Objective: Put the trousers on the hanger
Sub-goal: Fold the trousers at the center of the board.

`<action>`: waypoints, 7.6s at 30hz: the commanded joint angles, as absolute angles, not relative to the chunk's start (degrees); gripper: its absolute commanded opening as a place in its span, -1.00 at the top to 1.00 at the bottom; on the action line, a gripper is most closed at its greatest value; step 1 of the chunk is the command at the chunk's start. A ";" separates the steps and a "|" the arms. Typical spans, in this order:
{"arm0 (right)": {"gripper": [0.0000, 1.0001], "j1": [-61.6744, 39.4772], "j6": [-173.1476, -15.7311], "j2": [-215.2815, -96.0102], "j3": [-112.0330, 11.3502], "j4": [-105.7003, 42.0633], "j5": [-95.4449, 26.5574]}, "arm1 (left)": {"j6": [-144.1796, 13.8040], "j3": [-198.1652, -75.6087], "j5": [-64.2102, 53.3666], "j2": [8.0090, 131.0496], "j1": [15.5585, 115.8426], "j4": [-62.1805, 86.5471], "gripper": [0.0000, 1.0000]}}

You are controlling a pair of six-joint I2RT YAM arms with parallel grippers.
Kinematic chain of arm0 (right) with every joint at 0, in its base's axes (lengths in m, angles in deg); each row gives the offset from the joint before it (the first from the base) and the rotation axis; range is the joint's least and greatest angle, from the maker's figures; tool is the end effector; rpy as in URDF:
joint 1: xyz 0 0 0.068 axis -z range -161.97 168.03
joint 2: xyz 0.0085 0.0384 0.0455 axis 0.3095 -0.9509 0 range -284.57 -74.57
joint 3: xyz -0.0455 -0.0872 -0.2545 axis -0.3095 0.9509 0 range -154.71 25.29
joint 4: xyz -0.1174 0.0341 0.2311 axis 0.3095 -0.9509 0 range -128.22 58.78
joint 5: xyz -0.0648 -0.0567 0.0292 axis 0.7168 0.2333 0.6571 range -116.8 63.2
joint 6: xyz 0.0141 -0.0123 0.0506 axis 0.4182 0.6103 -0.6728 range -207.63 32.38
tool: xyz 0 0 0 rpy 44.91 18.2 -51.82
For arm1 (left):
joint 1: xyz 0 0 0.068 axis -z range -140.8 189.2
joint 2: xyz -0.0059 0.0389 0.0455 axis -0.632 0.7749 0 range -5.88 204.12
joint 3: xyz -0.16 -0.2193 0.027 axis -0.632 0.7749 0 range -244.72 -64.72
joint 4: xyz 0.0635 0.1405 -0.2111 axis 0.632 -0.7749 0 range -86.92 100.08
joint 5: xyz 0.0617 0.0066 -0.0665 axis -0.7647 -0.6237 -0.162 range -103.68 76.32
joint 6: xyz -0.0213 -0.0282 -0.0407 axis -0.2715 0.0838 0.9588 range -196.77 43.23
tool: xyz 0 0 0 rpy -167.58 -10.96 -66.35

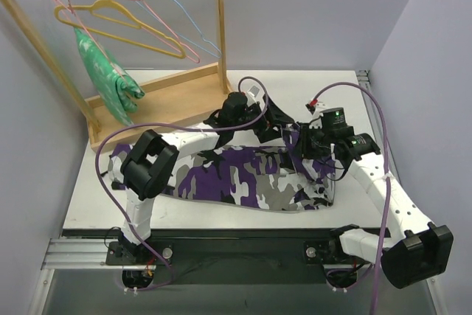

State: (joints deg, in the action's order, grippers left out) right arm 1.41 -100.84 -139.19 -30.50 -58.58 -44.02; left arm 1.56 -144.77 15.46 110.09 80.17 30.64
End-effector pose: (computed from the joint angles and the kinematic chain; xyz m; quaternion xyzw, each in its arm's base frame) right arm 0.2321 0.0803 0.3099 -0.0939 0.8793 0.2442 0.3980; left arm 0.3439 -0.3217 0.2280 -0.1020 0.7780 -0.6075 0.1239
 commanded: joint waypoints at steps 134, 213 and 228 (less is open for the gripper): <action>0.92 -3.59 -119.35 -182.23 -32.01 -23.58 -81.73 | -56.64 -118.51 18.22 44.66 30.76 -27.37 1.00; -0.47 14.35 -116.01 -184.42 -48.36 -35.36 -83.32 | -28.52 -138.10 40.98 58.90 43.51 8.76 1.00; -0.54 2.56 -125.14 -195.59 -53.02 -20.16 -87.01 | -29.92 -140.83 43.79 57.23 39.55 4.81 1.00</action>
